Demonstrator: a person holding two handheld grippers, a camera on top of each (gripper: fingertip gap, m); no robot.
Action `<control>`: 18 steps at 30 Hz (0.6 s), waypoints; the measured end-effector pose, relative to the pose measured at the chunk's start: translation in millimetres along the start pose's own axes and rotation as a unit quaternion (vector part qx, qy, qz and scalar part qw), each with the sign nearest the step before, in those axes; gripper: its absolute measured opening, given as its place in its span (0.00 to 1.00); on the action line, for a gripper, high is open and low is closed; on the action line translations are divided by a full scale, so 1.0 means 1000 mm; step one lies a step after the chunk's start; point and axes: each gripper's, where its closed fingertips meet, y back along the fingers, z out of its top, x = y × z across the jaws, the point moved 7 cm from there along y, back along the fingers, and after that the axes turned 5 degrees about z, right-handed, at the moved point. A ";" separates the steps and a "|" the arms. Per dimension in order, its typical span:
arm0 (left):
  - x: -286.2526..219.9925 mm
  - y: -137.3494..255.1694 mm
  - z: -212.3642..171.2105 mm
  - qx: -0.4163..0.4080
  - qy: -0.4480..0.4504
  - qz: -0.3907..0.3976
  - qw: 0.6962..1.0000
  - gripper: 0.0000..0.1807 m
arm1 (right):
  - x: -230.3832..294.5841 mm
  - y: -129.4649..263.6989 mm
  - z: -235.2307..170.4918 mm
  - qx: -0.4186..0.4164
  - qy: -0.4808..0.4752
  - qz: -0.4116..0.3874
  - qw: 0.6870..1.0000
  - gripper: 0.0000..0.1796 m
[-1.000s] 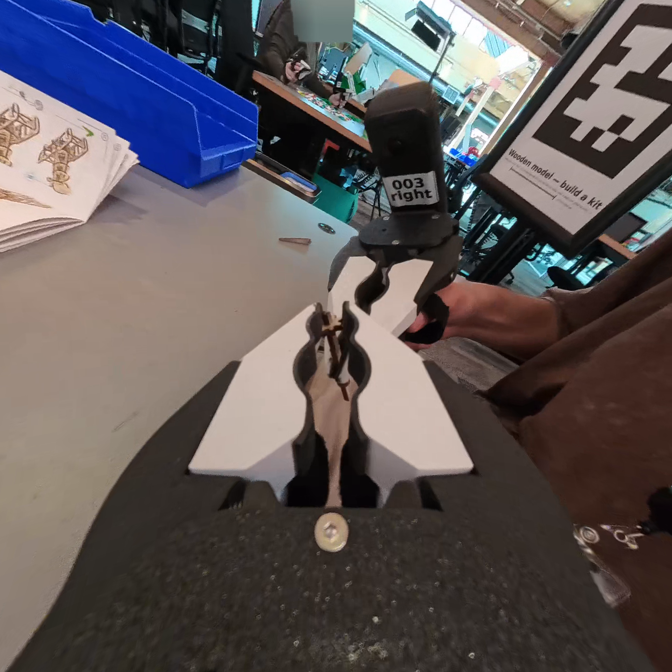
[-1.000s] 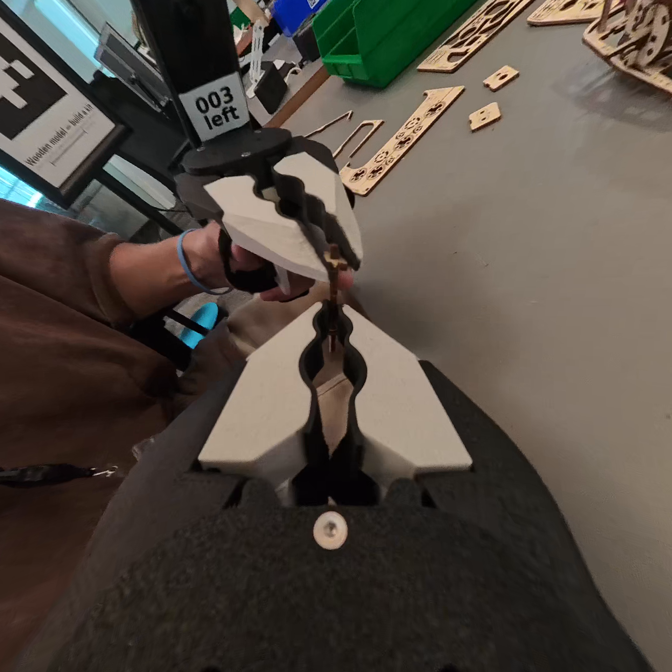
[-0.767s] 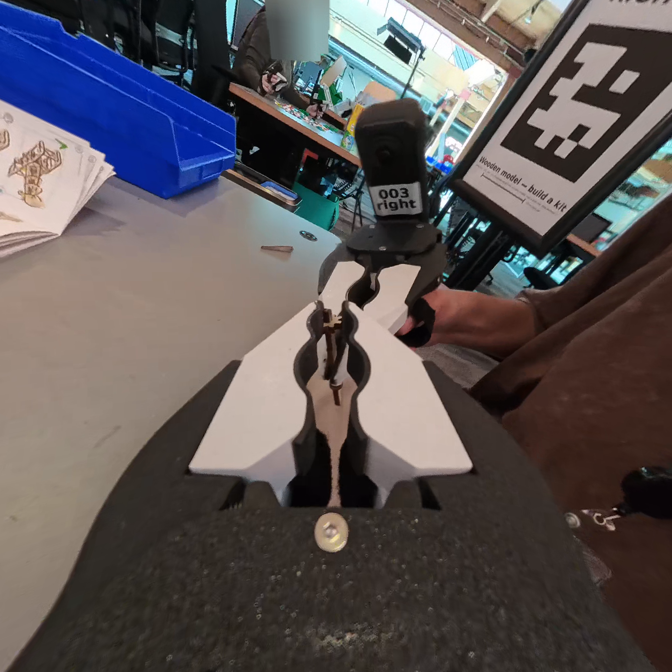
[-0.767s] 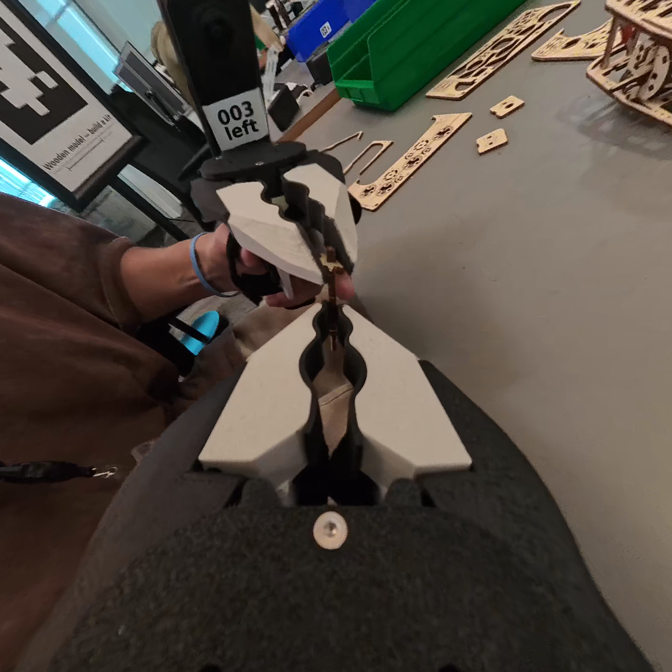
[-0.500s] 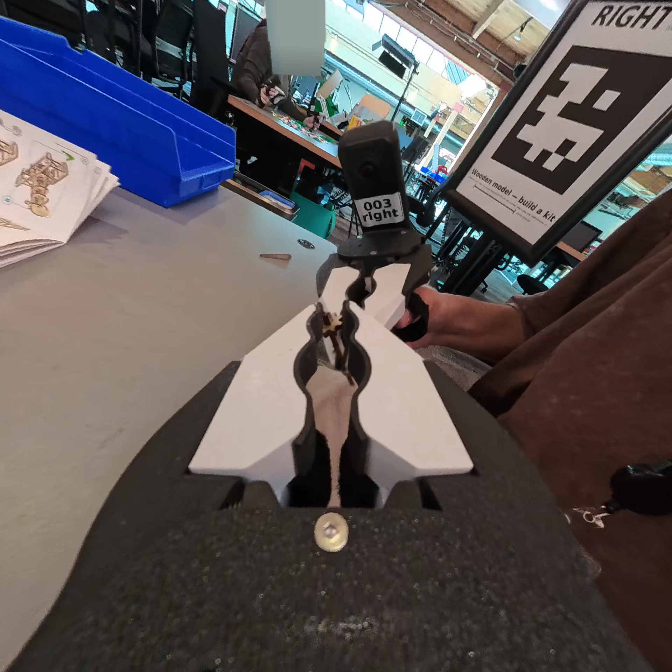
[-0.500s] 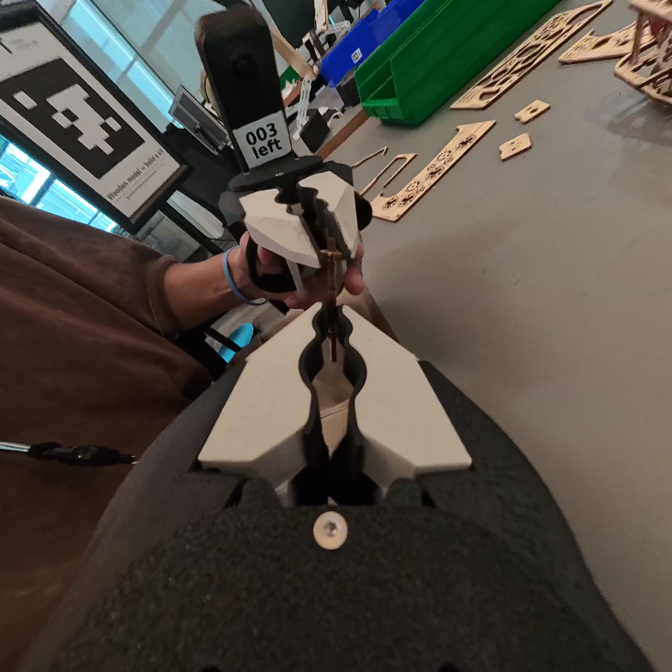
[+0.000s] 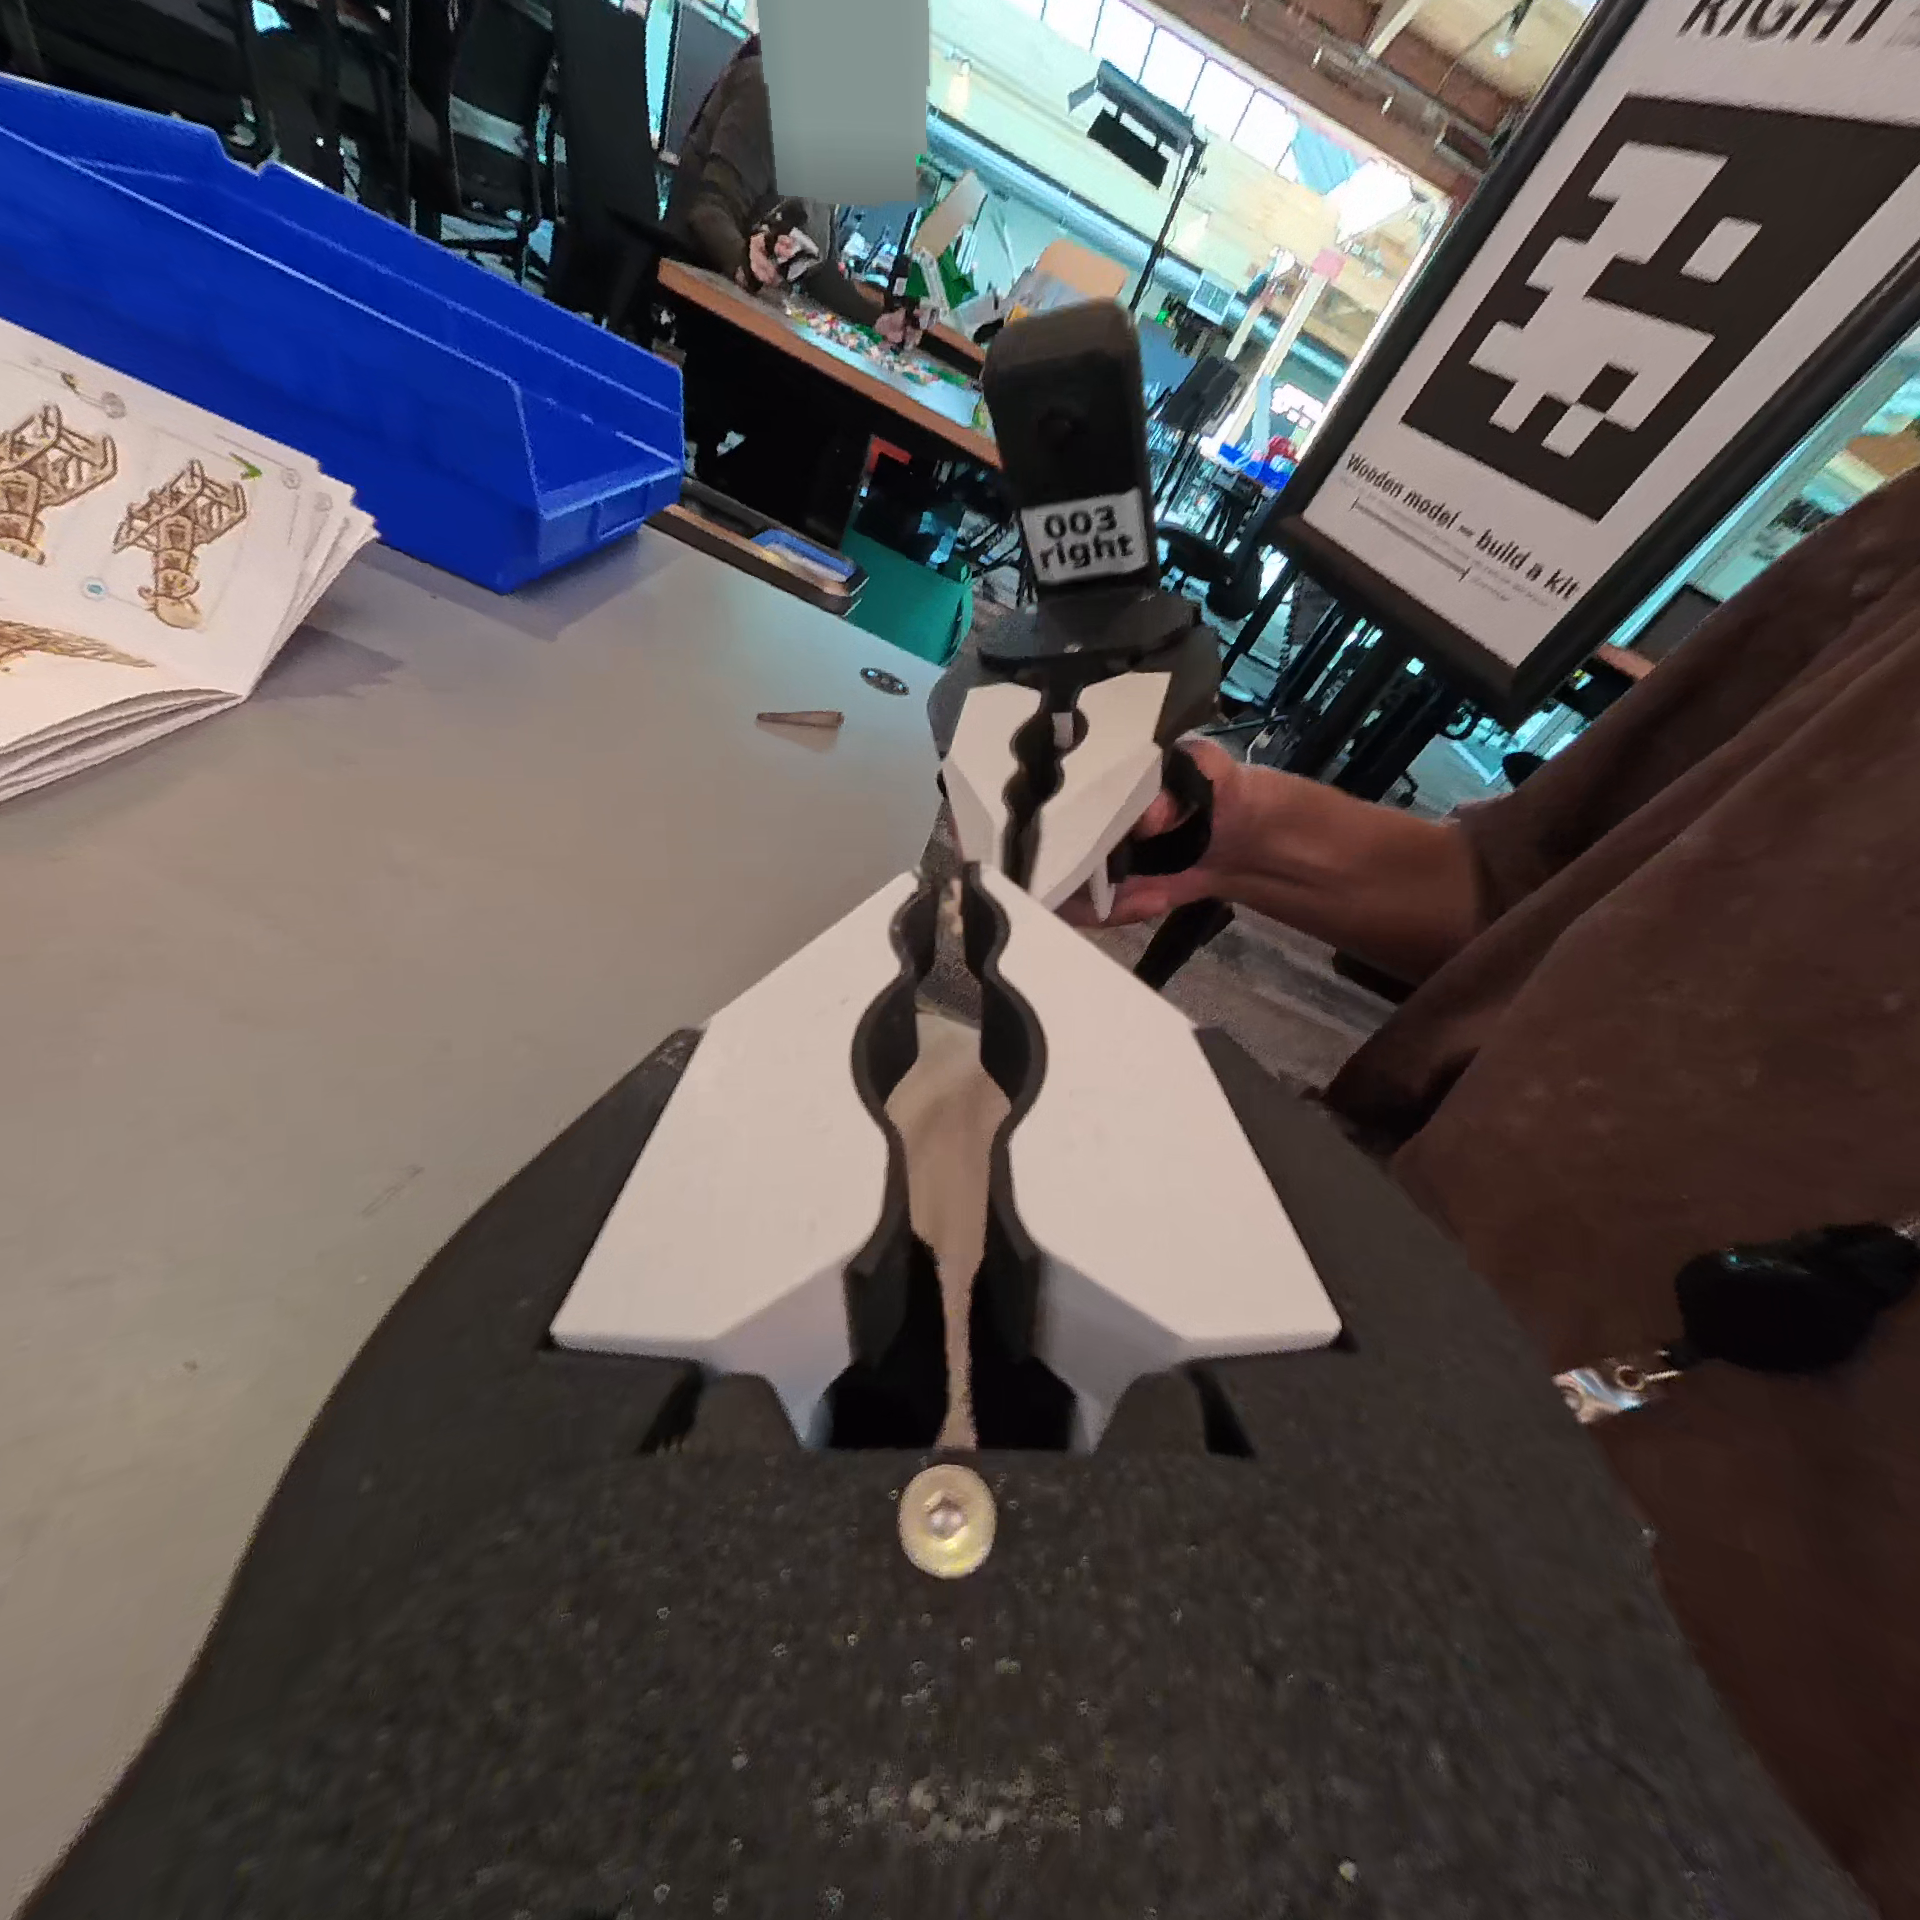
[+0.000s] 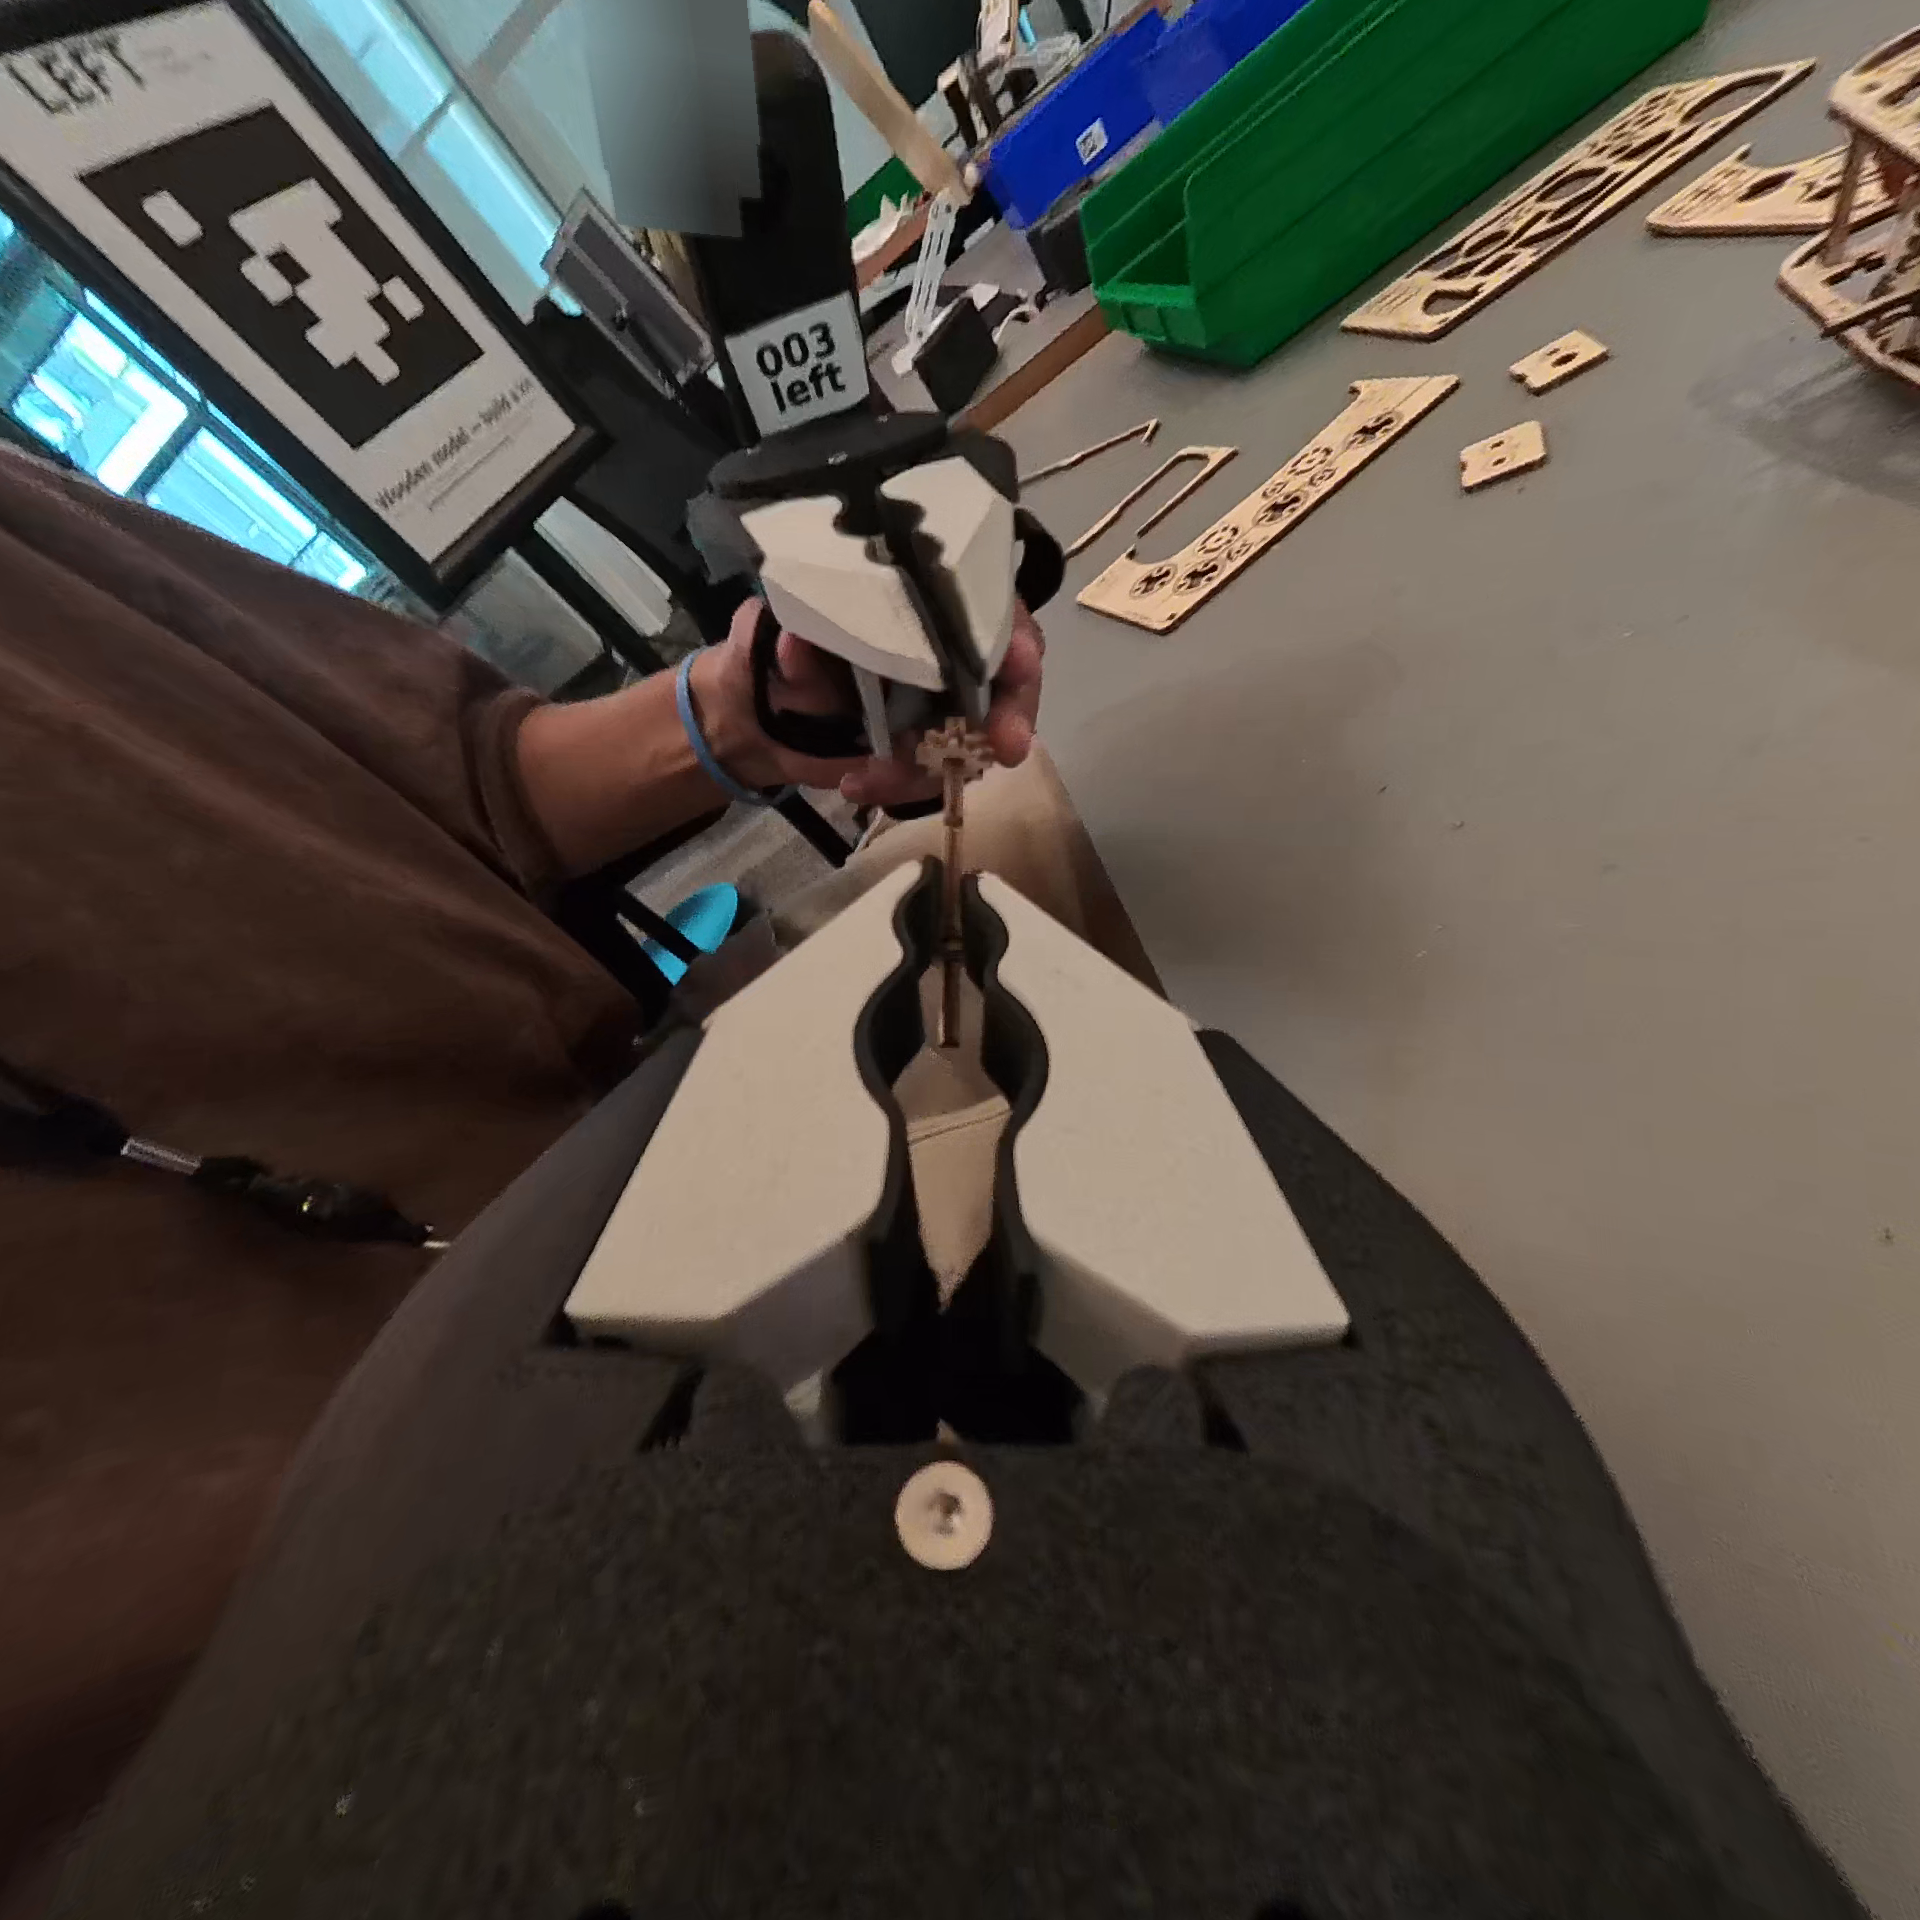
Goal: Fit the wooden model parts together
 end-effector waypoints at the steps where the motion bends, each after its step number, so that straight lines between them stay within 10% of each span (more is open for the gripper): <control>1: 0.000 -0.001 0.000 0.004 -0.005 0.005 1.000 0.02 | 0.000 -0.001 -0.001 0.005 0.006 -0.004 1.000 0.01; 12: 0.074 0.022 -0.019 0.117 -0.143 0.328 0.926 0.05 | -0.070 0.078 0.017 -0.055 0.109 -0.351 0.928 0.01; 18: 0.107 0.014 -0.017 0.069 -0.109 0.353 0.927 0.05 | -0.109 0.071 0.030 0.044 0.191 -0.423 0.885 0.01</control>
